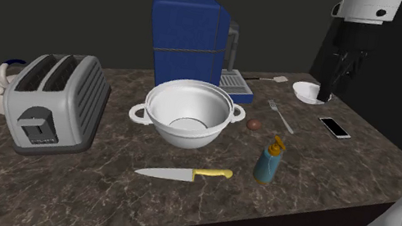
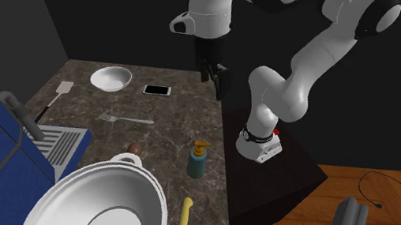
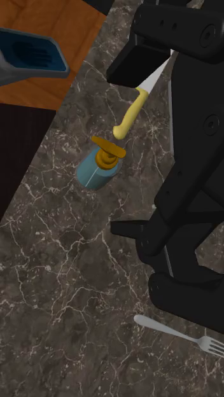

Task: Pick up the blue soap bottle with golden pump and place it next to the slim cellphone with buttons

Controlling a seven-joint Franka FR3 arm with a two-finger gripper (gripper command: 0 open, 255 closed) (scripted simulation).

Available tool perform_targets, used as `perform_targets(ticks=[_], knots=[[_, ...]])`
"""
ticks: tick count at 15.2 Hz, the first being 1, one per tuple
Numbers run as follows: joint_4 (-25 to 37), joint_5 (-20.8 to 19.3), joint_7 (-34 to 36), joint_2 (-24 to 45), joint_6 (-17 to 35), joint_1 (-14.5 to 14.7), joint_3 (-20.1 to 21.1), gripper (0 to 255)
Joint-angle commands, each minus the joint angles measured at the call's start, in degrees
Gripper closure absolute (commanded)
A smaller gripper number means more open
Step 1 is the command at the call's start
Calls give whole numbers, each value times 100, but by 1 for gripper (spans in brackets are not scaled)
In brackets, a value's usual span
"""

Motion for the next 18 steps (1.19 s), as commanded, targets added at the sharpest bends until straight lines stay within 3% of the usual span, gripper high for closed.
perform_targets(ticks=[1,13,18], knots=[[0,0,0,0,0,0,0,0],[-1360,362,837,955,2589,117,815,0],[-1693,401,831,1040,3007,138,855,0]])
